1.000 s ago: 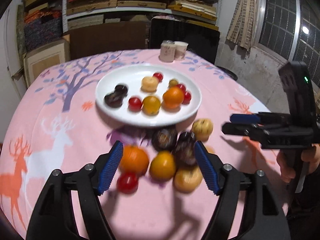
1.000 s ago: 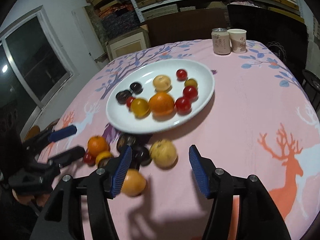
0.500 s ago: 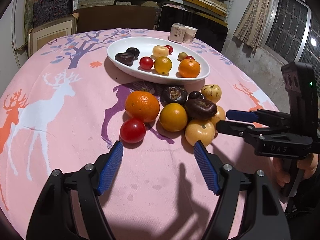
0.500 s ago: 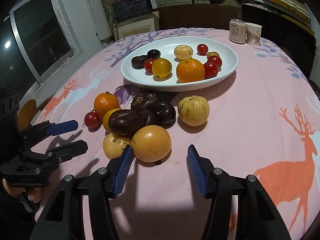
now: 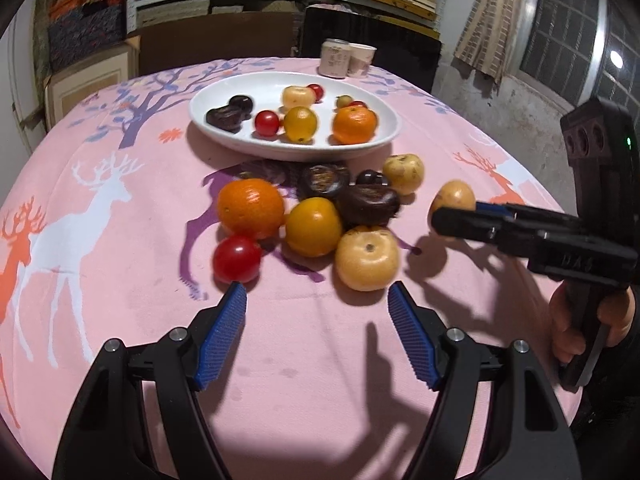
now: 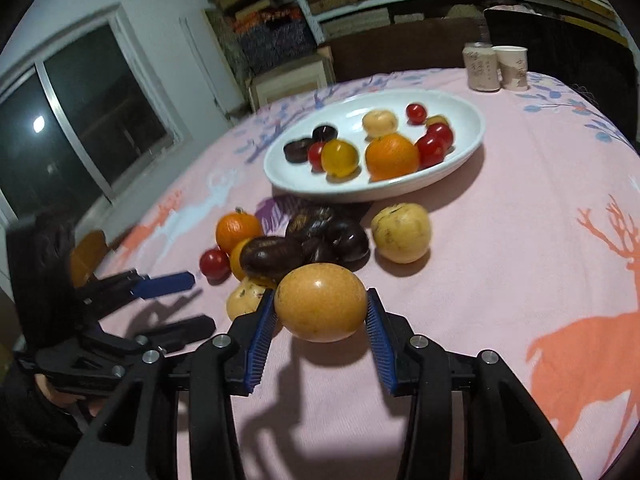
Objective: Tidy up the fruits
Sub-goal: 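Close the left tool on a pale striped fruit while the right tool grips a large yellow-orange fruit, then release the striped fruit in the plate with the left tool while the right tool drops its fruit there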
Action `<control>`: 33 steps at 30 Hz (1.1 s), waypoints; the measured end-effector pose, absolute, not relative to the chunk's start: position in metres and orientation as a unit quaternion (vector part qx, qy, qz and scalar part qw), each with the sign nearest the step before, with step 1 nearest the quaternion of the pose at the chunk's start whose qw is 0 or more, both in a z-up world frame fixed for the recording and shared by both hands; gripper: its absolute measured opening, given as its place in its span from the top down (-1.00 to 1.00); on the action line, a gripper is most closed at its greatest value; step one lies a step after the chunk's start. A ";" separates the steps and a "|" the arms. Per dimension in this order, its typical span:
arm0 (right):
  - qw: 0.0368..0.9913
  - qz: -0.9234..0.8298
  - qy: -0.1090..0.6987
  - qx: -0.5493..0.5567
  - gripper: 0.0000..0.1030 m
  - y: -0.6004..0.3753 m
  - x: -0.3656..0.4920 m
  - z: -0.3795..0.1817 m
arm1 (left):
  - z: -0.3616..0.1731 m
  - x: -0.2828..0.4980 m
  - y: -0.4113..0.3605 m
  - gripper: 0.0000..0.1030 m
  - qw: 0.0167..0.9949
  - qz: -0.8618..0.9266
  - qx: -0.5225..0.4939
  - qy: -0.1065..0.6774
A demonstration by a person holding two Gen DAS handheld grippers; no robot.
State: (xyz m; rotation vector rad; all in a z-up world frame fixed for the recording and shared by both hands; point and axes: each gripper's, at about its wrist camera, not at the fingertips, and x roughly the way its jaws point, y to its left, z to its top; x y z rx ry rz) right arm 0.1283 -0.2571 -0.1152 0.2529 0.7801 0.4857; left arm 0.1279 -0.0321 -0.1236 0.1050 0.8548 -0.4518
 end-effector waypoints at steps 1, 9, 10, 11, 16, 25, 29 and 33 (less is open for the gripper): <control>0.889 0.230 0.374 0.132 0.12 -0.264 0.127 -0.116 | -0.122 0.127 -0.038 -0.39 0.883 -0.220 0.057 0.410; 0.890 0.210 0.372 0.161 0.12 -0.284 0.127 -0.118 | -0.126 0.139 -0.072 -0.38 0.884 -0.201 0.076 0.415; 0.891 0.212 0.369 0.156 0.12 -0.283 0.126 -0.117 | -0.127 0.142 -0.072 -0.38 0.885 -0.198 0.074 0.415; 0.892 0.214 0.368 0.154 0.12 -0.282 0.126 -0.116 | -0.128 0.144 -0.072 -0.38 0.885 -0.195 0.072 0.417; 0.892 0.216 0.368 0.153 0.12 -0.281 0.126 -0.116 | -0.139 0.153 -0.073 0.09 0.874 -0.202 0.064 0.438; 0.892 0.219 0.367 0.149 0.12 -0.281 0.124 -0.116 | -0.140 0.156 -0.077 0.11 0.874 -0.209 0.062 0.434; 0.891 0.219 0.368 0.151 0.12 -0.281 0.124 -0.117 | -0.139 0.154 -0.077 0.27 0.876 -0.209 0.063 0.431; 0.891 0.219 0.367 0.152 0.12 -0.281 0.124 -0.117 | -0.135 0.149 -0.075 0.27 0.880 -0.210 0.063 0.422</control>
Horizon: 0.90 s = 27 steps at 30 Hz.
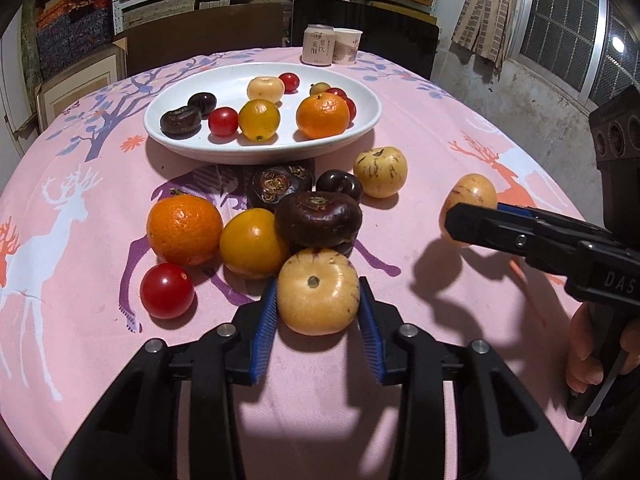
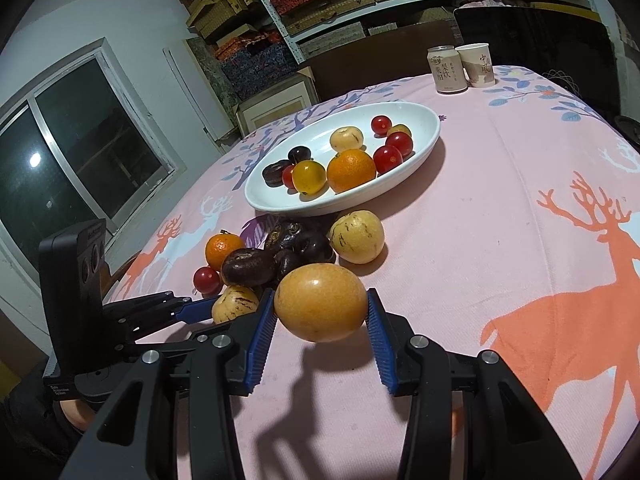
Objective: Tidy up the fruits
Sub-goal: 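Release the striped fruit in the plate with the left tool while the right tool drops its fruit there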
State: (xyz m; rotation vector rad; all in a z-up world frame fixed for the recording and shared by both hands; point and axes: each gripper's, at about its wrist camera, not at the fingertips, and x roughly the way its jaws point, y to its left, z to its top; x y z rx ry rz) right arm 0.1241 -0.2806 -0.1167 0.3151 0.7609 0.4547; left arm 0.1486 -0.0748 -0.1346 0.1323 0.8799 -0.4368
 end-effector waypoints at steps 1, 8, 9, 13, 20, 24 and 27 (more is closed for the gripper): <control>0.891 0.219 0.366 0.152 0.12 -0.280 0.124 -0.117 | -0.133 0.146 -0.074 0.27 0.881 -0.210 0.065 0.420; 0.892 0.224 0.362 0.151 0.12 -0.279 0.124 -0.116 | -0.121 0.128 -0.069 0.27 0.888 -0.211 0.063 0.405; 0.892 0.226 0.361 0.151 0.12 -0.278 0.123 -0.115 | -0.119 0.125 -0.068 0.27 0.889 -0.210 0.063 0.403; 0.894 0.234 0.355 0.144 0.12 -0.275 0.120 -0.112 | -0.113 0.114 -0.064 0.27 0.890 -0.213 0.060 0.398; 0.893 0.239 0.350 0.148 0.12 -0.276 0.115 -0.110 | -0.095 0.092 -0.048 0.27 0.898 -0.219 0.045 0.378; 0.894 0.236 0.348 0.153 0.12 -0.279 0.110 -0.109 | -0.088 0.086 -0.036 0.27 0.903 -0.213 0.036 0.372; 0.895 0.234 0.347 0.154 0.12 -0.280 0.105 -0.106 | -0.087 0.087 -0.030 0.27 0.904 -0.209 0.030 0.372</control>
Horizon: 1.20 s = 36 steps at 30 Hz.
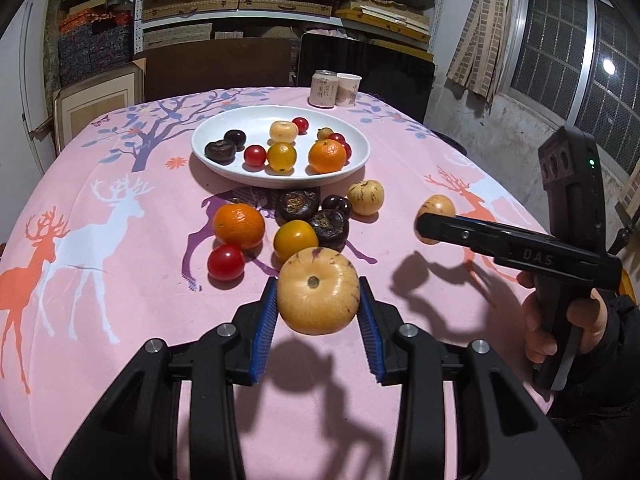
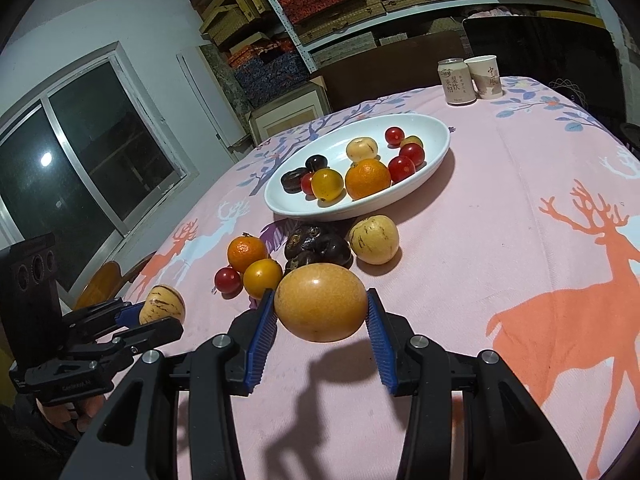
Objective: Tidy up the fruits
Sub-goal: 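Release the striped fruit in the plate with the left tool while the right tool drops its fruit there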
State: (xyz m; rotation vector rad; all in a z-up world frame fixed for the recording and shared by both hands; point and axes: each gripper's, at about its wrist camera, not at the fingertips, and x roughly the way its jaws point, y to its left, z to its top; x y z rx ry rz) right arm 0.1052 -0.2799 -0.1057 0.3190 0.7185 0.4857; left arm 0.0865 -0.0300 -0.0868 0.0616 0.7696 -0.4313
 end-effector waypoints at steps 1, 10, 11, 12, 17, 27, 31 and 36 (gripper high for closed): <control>0.895 0.236 0.348 0.150 0.12 -0.279 0.104 -0.104 | -0.086 0.087 -0.028 0.27 0.905 -0.207 0.030 0.371; 0.900 0.244 0.338 0.130 0.12 -0.276 0.133 -0.058 | -0.051 0.135 -0.026 0.27 0.916 -0.198 0.038 0.348; 0.900 0.241 0.338 0.130 0.13 -0.277 0.142 -0.053 | -0.047 0.145 -0.028 0.27 0.917 -0.196 0.041 0.346; 0.901 0.240 0.338 0.129 0.13 -0.277 0.153 -0.048 | -0.044 0.158 -0.031 0.27 0.918 -0.193 0.045 0.344; 0.902 0.211 0.357 0.121 0.13 -0.274 0.219 -0.041 | -0.041 0.228 -0.049 0.27 0.918 -0.185 0.055 0.346; 0.884 0.180 0.412 0.131 0.12 -0.263 0.313 -0.078 | -0.085 0.331 -0.074 0.27 0.899 -0.175 0.058 0.398; 0.877 0.184 0.423 0.135 0.11 -0.256 0.323 -0.087 | -0.099 0.341 -0.077 0.27 0.894 -0.169 0.062 0.411; 0.883 0.190 0.407 0.136 -0.01 -0.255 0.313 -0.079 | -0.094 0.335 -0.068 -0.08 0.901 -0.154 0.057 0.401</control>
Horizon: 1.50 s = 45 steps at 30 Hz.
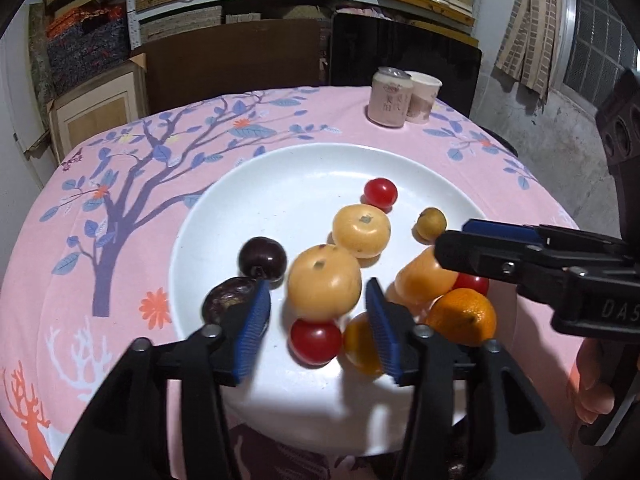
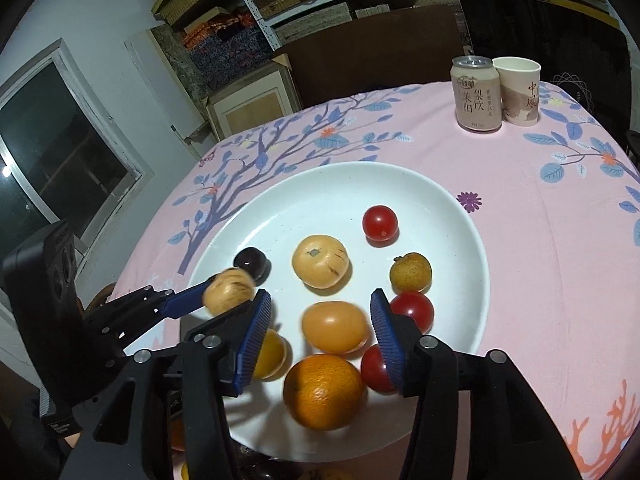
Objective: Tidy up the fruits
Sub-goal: 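Release the striped fruit in the plate with the left tool while the right tool drops its fruit there, then close the left tool on a dark purple plum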
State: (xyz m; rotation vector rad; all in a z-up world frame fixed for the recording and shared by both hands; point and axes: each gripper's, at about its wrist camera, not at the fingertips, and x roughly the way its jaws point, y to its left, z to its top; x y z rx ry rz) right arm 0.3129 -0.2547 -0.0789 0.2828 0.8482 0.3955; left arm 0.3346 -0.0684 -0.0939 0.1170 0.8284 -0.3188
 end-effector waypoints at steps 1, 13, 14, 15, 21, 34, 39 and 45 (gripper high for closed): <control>0.886 0.188 0.402 0.135 -0.01 -0.257 0.308 -0.075 | -0.090 0.331 -0.064 -0.13 0.905 -0.152 0.050 0.395; 0.885 0.204 0.374 0.188 -0.11 -0.288 0.182 -0.081 | -0.072 0.211 -0.030 -0.35 0.899 -0.189 0.036 0.392; 0.886 0.202 0.372 0.191 -0.11 -0.290 0.172 -0.085 | -0.077 0.197 -0.031 -0.35 0.898 -0.189 0.044 0.396; 0.887 0.198 0.369 0.195 -0.11 -0.293 0.163 -0.090 | -0.083 0.180 -0.037 -0.35 0.893 -0.191 0.062 0.403; 0.882 0.175 0.375 0.227 -0.11 -0.309 0.146 -0.117 | -0.115 0.117 -0.069 -0.36 0.872 -0.215 0.121 0.422; 0.882 0.190 0.373 0.216 -0.13 -0.305 0.140 -0.124 | -0.142 0.135 -0.079 -0.36 0.867 -0.181 0.107 0.451; 0.881 0.191 0.376 0.215 -0.13 -0.305 0.141 -0.125 | -0.139 0.135 -0.077 0.16 0.871 -0.185 0.106 0.443; 0.882 0.188 0.378 0.208 -0.13 -0.302 0.142 -0.126 | -0.133 0.131 -0.078 0.19 0.881 -0.185 0.107 0.423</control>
